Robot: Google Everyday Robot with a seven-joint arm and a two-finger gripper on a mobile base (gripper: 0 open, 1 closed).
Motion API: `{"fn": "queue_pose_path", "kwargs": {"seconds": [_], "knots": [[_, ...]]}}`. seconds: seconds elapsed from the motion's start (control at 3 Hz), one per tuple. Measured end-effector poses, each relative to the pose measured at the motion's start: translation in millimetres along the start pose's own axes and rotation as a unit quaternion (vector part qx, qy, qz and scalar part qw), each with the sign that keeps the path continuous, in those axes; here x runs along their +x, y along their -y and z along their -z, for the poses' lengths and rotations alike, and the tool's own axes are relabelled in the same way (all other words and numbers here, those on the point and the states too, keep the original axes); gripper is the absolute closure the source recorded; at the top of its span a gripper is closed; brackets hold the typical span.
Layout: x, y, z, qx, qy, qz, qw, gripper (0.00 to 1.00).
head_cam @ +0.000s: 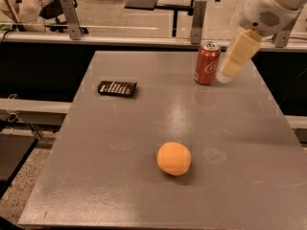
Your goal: Move rxbar chocolate near coke can
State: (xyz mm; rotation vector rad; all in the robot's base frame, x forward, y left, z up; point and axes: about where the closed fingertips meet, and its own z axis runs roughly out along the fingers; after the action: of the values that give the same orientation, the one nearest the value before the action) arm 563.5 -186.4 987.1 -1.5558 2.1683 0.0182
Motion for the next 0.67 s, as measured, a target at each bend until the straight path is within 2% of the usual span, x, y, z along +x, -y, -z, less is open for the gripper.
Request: {"fn": "queue_pose_path", "kwargs": {"seconds": [0.33,0.67], "knots": [[-31,31,-24,-0.004,0.032,-0.009,0.9994,0.0],[-70,48,-67,-0.026,0.058,-0.014,0.9979,0.0]]}}
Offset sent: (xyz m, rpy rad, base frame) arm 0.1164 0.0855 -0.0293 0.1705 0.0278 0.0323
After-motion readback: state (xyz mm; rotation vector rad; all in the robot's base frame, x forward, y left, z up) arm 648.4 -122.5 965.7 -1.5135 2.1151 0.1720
